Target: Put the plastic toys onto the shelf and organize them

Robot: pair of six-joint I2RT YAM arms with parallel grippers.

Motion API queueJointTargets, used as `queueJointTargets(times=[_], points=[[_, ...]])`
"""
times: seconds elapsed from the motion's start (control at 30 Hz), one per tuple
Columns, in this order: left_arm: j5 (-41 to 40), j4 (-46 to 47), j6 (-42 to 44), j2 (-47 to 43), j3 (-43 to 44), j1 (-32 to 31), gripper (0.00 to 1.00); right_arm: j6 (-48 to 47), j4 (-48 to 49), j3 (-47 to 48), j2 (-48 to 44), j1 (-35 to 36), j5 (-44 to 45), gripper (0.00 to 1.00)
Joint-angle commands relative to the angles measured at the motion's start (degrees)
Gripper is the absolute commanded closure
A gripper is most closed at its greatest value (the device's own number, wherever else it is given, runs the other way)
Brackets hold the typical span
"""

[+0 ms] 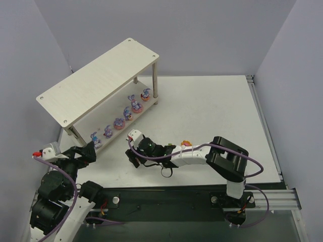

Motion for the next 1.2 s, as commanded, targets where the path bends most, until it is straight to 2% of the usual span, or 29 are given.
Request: queueJointTargets(times=[0.0,0.17,0.27,0.3,0.37,0.4,0.47,0.5,0.57,0.87,1.03,1.17], points=[[-0.9,1.7,0.4,-0.1,0.4,0.0,0.03,-0.6,5.6,1.5,1.2,-0.5,-2.2,0.36],[-1.2,1.4,0.3,-0.3,0.4,0.0,0.03,-0.7,5.7,2.4,2.7,-0.6,-2.7,0.41],[-1.3,1.4,0.3,-0.6,0.5,0.0,0.03,-0.3,6.0,2.4,3.1,-0.6,-2.7,0.48],[-1.3,1.4,0.3,-0.5,0.4,0.0,0.03,-0.2,6.2,2.3,2.9,-0.6,-2.6,0.57],[-1.4,1.4,0.3,-0.5,0.4,0.0,0.03,0.0,6.6,1.9,2.9,-0.6,-2.1,0.65],[-1.4,1.4,0.3,-0.5,0.5,0.0,0.03,0.1,6.8,1.8,2.5,-0.5,-1.6,0.74],[-1.4,1.3,0.2,-0.6,0.5,0.0,0.03,0.1,6.5,1.9,2.2,-0.3,-0.8,0.84],[-1.4,1.3,0.2,-0.6,0.4,0.0,0.03,0.1,6.1,2.0,1.7,-0.1,-0.6,0.92],[-1.5,1.4,0.2,-0.6,0.4,0.0,0.03,0.0,5.5,2.5,1.0,0.3,1.2,0.99],[-3.6,1.8,0.5,-1.2,1.9,-0.1,0.03,2.1,-6.0,10.7,-7.8,1.4,6.7,1.0],[-8.7,-0.6,1.8,0.4,5.2,-0.1,0.03,2.7,-15.8,22.0,-9.4,1.2,8.4,1.0],[-9.1,-1.8,1.4,2.5,7.5,-0.1,0.03,3.5,-21.8,29.6,-9.4,-0.1,8.6,1.0]])
